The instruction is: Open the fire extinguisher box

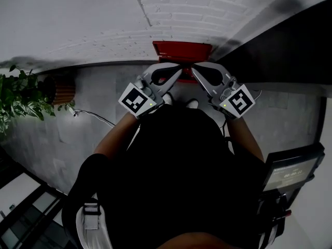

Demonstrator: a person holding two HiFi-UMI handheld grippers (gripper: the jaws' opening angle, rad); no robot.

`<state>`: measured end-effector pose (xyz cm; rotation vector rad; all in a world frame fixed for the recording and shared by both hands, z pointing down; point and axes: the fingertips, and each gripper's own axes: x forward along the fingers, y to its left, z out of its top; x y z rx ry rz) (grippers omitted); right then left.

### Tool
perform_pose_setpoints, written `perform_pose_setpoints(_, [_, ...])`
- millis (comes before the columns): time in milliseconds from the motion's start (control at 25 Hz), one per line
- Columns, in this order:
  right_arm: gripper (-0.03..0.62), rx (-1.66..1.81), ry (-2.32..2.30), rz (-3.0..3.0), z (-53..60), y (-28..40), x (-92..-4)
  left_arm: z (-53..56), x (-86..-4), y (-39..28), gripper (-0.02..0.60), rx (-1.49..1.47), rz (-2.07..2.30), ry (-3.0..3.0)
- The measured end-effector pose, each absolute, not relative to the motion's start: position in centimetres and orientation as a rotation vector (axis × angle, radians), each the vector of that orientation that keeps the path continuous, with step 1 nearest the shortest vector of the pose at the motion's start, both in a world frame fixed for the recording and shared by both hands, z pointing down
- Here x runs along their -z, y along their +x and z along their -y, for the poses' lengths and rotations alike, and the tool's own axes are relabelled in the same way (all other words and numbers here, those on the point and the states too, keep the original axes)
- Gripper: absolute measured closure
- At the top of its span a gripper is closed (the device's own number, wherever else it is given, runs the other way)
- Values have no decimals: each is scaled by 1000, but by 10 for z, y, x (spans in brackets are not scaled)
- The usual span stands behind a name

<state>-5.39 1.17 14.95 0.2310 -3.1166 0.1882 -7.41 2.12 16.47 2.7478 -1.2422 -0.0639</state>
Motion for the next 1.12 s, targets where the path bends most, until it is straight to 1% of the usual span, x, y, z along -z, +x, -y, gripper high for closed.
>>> perform_pose_setpoints(520, [585,-193,240,3094,-15,-53,-155,-23,-157,-73,580,117,1222,2750])
perform_pose_setpoints(1120, [585,-227,257,3099,-14,-52,-161,-20,-162,-70,580,90,1221,2750])
